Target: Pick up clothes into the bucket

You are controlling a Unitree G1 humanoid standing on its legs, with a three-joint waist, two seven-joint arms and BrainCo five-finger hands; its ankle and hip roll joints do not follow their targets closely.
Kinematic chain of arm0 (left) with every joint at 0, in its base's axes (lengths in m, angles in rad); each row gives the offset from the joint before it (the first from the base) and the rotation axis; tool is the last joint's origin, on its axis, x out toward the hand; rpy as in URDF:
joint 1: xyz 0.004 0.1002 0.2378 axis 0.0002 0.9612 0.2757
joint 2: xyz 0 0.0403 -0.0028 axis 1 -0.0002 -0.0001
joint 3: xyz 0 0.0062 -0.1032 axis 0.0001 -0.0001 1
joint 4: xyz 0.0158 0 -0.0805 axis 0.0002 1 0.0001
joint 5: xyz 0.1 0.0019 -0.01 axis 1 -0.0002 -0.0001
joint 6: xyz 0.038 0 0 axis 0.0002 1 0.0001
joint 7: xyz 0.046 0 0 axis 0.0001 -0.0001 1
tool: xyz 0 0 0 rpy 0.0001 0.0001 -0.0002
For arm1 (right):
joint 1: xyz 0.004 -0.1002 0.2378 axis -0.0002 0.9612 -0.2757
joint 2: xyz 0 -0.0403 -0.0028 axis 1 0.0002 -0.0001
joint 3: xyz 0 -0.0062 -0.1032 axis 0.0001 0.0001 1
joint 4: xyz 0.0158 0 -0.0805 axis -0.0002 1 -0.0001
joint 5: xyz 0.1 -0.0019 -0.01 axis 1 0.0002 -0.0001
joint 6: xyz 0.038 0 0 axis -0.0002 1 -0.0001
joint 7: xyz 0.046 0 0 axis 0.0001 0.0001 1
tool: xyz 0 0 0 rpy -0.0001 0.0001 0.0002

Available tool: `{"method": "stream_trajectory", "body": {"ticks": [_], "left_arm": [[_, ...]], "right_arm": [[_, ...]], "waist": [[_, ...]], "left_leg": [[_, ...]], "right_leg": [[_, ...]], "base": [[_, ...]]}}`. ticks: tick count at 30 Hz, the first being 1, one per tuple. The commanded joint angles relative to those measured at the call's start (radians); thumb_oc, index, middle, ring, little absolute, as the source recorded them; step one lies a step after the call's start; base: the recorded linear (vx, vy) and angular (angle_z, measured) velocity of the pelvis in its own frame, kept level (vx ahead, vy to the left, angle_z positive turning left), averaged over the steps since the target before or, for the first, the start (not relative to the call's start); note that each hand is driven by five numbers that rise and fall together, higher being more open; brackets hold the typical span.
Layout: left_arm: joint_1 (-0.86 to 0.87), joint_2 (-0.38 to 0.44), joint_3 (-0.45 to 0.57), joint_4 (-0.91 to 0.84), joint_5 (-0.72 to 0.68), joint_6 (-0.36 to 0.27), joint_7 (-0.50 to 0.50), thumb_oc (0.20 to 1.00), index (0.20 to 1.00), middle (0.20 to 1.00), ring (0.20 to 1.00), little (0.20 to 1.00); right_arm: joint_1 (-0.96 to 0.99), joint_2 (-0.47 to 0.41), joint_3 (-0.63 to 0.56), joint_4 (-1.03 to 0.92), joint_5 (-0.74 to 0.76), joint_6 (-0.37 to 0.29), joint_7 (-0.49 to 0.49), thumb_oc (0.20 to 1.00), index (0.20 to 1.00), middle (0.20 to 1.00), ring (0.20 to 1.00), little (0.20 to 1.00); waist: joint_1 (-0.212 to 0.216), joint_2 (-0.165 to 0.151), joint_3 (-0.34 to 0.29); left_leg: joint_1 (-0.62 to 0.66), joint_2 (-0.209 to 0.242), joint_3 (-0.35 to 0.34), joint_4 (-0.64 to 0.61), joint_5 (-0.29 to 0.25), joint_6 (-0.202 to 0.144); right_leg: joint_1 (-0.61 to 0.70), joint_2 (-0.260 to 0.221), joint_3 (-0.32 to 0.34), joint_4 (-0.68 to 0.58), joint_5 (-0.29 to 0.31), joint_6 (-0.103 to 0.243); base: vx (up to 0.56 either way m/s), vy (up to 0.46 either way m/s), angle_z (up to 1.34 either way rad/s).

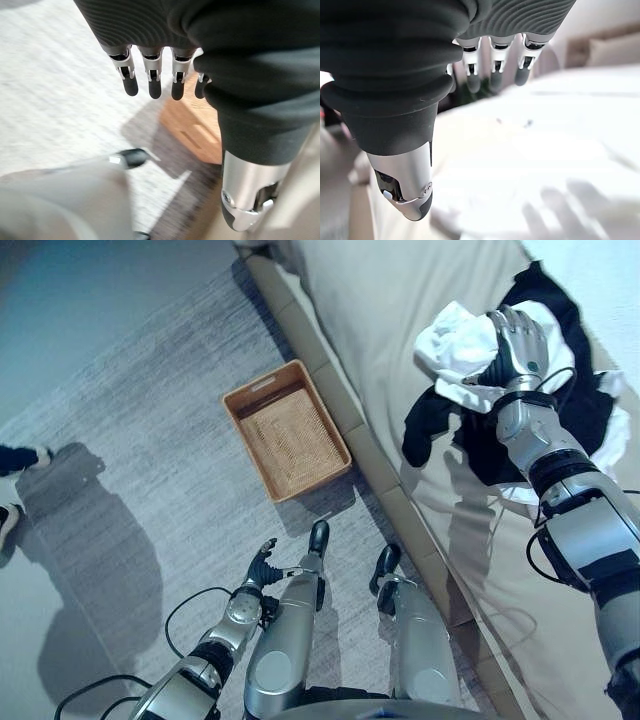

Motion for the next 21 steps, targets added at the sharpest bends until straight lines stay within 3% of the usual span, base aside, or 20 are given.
{"method": "stream_trajectory", "body": {"ticks": [1, 5, 6, 18, 19, 20, 21], "left_arm": [[0.018, 0.004, -0.008, -0.005, -0.034, -0.007, 0.016, 1.000, 1.000, 1.000, 1.000, 1.000], [-0.004, -0.006, -0.028, -0.009, -0.060, -0.003, 0.015, 1.000, 1.000, 1.000, 1.000, 1.000], [-0.004, -0.010, -0.030, -0.017, -0.066, -0.002, 0.014, 1.000, 1.000, 1.000, 1.000, 1.000], [-0.044, -0.035, -0.086, -0.129, -0.114, 0.009, -0.012, 1.000, 1.000, 1.000, 1.000, 1.000], [-0.044, -0.036, -0.085, -0.135, -0.116, 0.011, -0.012, 1.000, 1.000, 1.000, 1.000, 1.000], [-0.042, -0.037, -0.084, -0.154, -0.119, 0.011, -0.009, 1.000, 1.000, 1.000, 1.000, 1.000], [-0.041, -0.036, -0.085, -0.155, -0.119, 0.011, -0.009, 1.000, 1.000, 1.000, 1.000, 1.000]], "right_arm": [[-0.076, -0.047, 0.038, 0.006, 0.069, 0.014, 0.001, 1.000, 1.000, 1.000, 1.000, 1.000], [-0.128, -0.084, 0.044, 0.100, 0.120, 0.022, 0.023, 1.000, 1.000, 1.000, 1.000, 1.000], [-0.124, -0.093, 0.044, 0.111, 0.130, 0.023, 0.032, 1.000, 1.000, 1.000, 1.000, 1.000], [-0.175, -0.182, 0.090, 0.246, 0.141, 0.072, 0.135, 1.000, 1.000, 1.000, 1.000, 1.000], [-0.177, -0.194, 0.091, 0.245, 0.139, 0.073, 0.130, 0.959, 0.959, 0.959, 0.959, 0.959], [-0.167, -0.216, 0.097, 0.232, 0.129, 0.072, 0.111, 0.768, 0.768, 0.768, 0.768, 0.768], [-0.166, -0.217, 0.096, 0.231, 0.129, 0.073, 0.111, 0.768, 0.768, 0.768, 0.768, 0.768]], "waist": [[-0.012, -0.026, 0.002], [-0.004, -0.010, 0.022], [-0.004, -0.011, 0.022], [0.000, 0.021, 0.022], [-0.001, 0.021, 0.022], [-0.007, 0.022, 0.022], [-0.006, 0.022, 0.022]], "left_leg": [[-0.019, -0.019, -0.009, 0.112, -0.077, 0.015], [-0.081, -0.029, -0.020, 0.122, -0.068, 0.014], [-0.078, -0.031, -0.022, 0.131, -0.098, 0.010], [-0.125, -0.041, -0.039, 0.104, -0.074, 0.006], [-0.123, -0.042, -0.041, 0.099, -0.072, 0.005], [-0.127, -0.042, -0.041, 0.093, -0.068, 0.004], [-0.127, -0.042, -0.041, 0.093, -0.068, 0.004]], "right_leg": [[0.030, -0.062, 0.027, 0.000, 0.058, 0.054], [-0.034, -0.077, 0.017, 0.035, 0.051, 0.053], [-0.034, -0.079, 0.026, 0.052, 0.020, 0.060], [-0.098, -0.098, 0.009, 0.072, 0.014, 0.057], [-0.099, -0.097, 0.008, 0.071, 0.014, 0.058], [-0.105, -0.097, 0.009, 0.069, 0.016, 0.059], [-0.105, -0.097, 0.010, 0.069, 0.016, 0.059]], "base": [[-0.03, 0.010, 0.17], [0.01, 0.003, 0.09], [0.07, -0.034, 0.09], [0.01, -0.005, 0.07], [0.00, 0.000, 0.00], [0.00, 0.000, 0.00], [0.00, -0.003, 0.03]]}}
